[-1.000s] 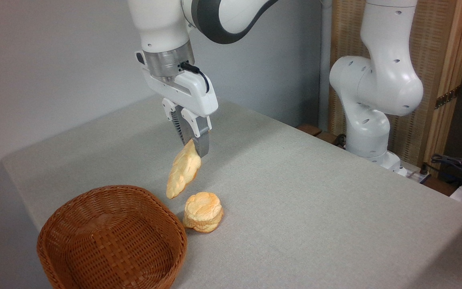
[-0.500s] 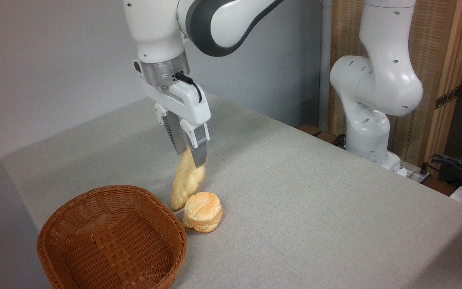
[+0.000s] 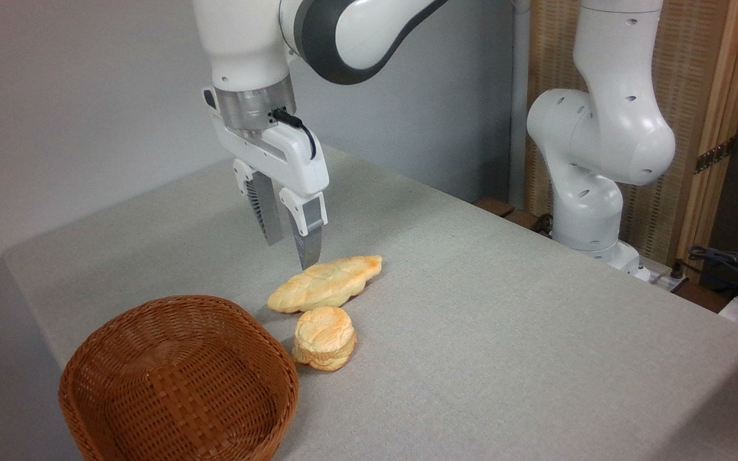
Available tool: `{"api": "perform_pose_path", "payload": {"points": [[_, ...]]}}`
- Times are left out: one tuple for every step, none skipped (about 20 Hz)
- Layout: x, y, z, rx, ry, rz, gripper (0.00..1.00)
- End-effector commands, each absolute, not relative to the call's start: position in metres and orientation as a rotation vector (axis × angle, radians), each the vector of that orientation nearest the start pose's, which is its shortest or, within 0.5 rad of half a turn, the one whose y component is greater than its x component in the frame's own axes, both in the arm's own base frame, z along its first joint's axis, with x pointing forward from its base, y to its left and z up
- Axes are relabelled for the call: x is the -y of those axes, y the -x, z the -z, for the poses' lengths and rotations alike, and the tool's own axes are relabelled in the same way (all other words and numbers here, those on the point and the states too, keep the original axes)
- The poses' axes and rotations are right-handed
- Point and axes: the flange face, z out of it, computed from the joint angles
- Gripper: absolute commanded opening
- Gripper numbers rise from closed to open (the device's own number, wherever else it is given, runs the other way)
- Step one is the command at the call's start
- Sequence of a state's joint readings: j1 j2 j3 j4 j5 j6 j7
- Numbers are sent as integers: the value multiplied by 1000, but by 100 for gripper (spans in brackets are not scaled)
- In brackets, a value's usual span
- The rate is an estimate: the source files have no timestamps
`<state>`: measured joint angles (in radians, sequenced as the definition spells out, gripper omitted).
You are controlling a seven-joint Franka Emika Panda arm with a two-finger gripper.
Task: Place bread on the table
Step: 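Open the gripper and raise it away from the bread roll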
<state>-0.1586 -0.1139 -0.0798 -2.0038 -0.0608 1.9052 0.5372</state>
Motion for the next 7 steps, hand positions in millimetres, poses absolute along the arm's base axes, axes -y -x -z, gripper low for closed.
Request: {"api": "perform_pose_path", "payload": {"points": [[91,-526,-531,-1122,2910,115,100],[85,-528,-535,-1106,2913,127,100],[80,-530,-538,-1088,2917,136,100],[74,-531,-539,-1075,2921,138,100],[60,-534,-544,-1036,2940,154,100],[58,-535,-546,-1027,2950,167,100],[58,-536,-544,-1027,2952,166,100]]}}
